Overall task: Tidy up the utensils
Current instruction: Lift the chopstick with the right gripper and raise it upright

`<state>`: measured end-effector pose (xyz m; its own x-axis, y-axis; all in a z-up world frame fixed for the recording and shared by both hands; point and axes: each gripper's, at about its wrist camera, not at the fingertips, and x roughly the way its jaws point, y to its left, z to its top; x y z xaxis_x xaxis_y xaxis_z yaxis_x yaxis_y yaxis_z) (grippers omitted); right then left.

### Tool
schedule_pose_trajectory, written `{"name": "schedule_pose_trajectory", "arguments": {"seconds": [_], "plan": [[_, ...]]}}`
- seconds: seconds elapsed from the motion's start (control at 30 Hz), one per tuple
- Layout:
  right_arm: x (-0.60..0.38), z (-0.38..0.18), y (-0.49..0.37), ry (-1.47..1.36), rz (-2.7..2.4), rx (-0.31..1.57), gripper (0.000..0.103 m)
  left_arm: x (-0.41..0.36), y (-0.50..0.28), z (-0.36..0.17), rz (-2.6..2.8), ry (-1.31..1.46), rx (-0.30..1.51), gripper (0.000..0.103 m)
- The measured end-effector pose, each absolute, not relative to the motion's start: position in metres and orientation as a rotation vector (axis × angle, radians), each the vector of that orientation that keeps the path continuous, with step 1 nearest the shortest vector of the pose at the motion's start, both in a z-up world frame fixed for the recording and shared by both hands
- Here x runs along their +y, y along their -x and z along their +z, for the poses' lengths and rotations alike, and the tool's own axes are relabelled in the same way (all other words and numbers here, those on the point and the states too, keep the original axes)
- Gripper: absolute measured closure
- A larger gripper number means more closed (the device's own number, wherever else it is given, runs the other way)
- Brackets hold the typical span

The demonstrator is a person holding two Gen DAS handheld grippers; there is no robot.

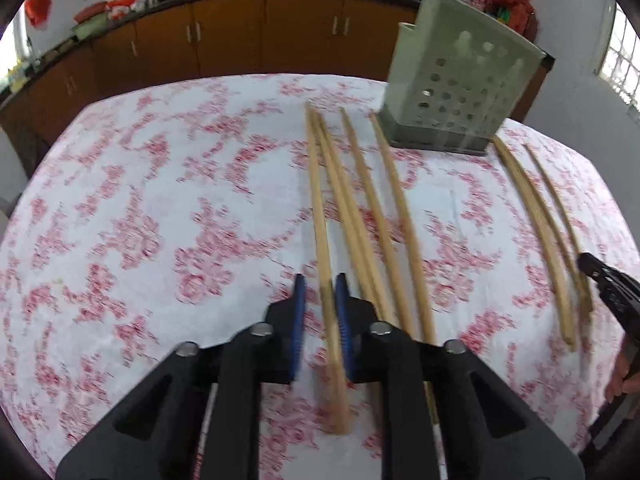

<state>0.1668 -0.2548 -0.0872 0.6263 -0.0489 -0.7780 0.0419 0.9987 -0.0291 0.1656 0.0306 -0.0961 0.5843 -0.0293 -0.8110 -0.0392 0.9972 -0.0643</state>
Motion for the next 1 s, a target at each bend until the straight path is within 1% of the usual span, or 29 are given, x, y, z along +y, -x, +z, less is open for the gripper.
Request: {"name": "schedule_pose_trajectory", "arguments": {"seconds": [0.03,0.17,0.43,0.8,1.0], "plan": [[-0.255,-0.087,-0.167,0.012,-0.057,0.889,0.092,0.033,-0.168,-0.097,0.018,0.08,0.945,0.094],[-0.263,-0.088,-0.171,-0.003,-0.086,0.879,0.095,0.049,-0.176,-0.098,0.07,0.101,0.936,0.094],[-0.284,-0.09,-0.181,-0.053,-0.133,0.875,0.095,0.068,-0.183,-0.099,0.081,0.08,0.923,0.094],[-0.287,-0.092,-0.175,-0.05,-0.114,0.877,0.093,0.072,-0.151,-0.097,-0.01,0.078,0.886,0.093],[-0.287,-0.092,-0.171,-0.056,-0.11,0.876,0.093,0.07,-0.148,-0.097,-0.01,0.078,0.882,0.093]]}}
